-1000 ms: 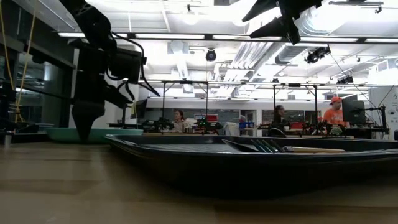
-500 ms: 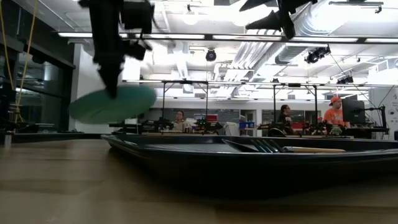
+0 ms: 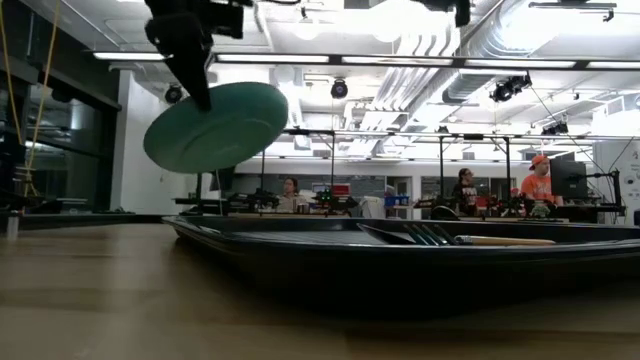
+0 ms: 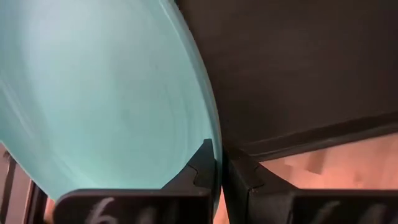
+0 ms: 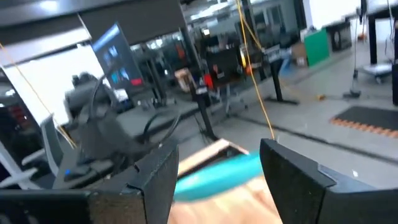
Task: Pick and place plate/cup/fork/spoon on tray
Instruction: Put the blue plate on the black serving tray to the right of the orange spoon
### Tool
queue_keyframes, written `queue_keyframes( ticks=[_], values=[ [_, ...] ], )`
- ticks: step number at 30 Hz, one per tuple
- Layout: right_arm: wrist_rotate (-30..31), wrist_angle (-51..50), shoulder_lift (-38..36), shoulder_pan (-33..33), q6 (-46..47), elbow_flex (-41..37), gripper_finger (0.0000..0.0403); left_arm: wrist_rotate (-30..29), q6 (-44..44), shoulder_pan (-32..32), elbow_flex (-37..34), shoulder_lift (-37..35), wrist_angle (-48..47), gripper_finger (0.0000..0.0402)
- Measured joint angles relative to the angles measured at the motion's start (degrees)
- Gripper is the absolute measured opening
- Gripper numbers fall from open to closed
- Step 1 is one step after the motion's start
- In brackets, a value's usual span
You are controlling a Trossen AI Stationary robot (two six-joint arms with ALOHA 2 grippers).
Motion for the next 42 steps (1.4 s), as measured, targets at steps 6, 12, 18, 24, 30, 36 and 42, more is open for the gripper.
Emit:
queue_keyframes(
  ticks=[6,12,18,24,30,36,42],
  values=[
    [3.9,1.1,-6.3,0.0,-4.5,0.0,0.0218,4.3,0.4,-6.3,1.4,1.8,4.7,0.0001],
    [10.0,1.2,-10.6,0.0,-7.8,0.0,0.0218,5.1,2.5,-12.7,10.9,12.4,5.4,0.0001],
    [10.0,0.2,-11.6,0.0,-8.0,0.0,0.0218,2.3,5.5,-15.6,18.7,26.0,7.2,0.0],
    [9.8,-0.8,-11.6,0.0,-8.0,0.0,0.0218,2.4,8.9,-16.9,23.0,36.0,9.5,0.0],
    [9.6,-1.2,-11.5,0.0,-7.5,0.0,0.0218,2.5,10.1,-17.5,23.9,40.8,10.1,0.0],
    [8.9,-2.7,-10.7,0.0,-4.6,0.0,0.0218,-1.0,7.0,-17.2,23.9,42.9,11.0,0.0005],
    [8.4,-5.5,-9.6,0.0,0.9,0.0,0.0218,1.2,6.5,-16.8,23.7,43.0,12.4,0.0036]
  ],
)
